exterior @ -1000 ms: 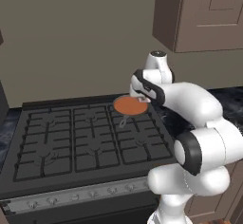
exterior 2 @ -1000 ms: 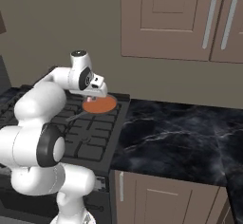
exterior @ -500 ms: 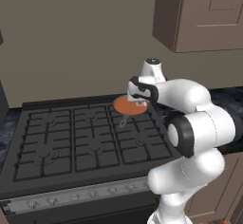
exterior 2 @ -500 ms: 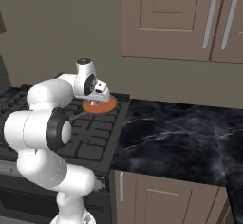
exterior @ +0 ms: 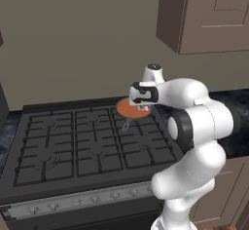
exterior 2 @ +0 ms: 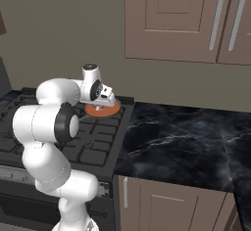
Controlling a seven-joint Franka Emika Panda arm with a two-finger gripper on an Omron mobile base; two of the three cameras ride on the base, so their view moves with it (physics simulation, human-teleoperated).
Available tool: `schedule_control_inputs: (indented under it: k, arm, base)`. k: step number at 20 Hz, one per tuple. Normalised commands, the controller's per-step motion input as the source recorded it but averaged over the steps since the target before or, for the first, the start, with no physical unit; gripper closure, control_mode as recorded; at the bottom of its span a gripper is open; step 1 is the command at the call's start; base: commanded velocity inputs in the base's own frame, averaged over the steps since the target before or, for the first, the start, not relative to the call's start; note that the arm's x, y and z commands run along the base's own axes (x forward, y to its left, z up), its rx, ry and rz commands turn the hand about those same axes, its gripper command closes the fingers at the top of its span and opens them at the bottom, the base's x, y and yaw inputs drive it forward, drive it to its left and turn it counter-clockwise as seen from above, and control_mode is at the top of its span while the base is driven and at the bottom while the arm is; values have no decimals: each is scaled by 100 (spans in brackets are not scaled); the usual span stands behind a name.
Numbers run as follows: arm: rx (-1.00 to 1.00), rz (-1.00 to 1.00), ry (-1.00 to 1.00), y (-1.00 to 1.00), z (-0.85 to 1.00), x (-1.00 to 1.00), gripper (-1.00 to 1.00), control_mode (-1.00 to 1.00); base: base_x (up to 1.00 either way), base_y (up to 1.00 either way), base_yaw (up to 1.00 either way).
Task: Retrieve the steak from the fridge and place it on the saucepan with marinade on the stove.
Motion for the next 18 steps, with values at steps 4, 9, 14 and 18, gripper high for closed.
schedule_control_inputs:
  k: [4,9,14,18]
  arm:
    - [0,0,0,2,-12,11,100,-100]
    - [0,0,0,4,-16,27,100,-100]
    - [0,0,0,3,-13,31,100,-100]
    - [0,0,0,2,-14,27,100,-100]
  base:
    - [0,0,0]
    - [0,0,0]
    - [0,0,0]
    - [0,0,0]
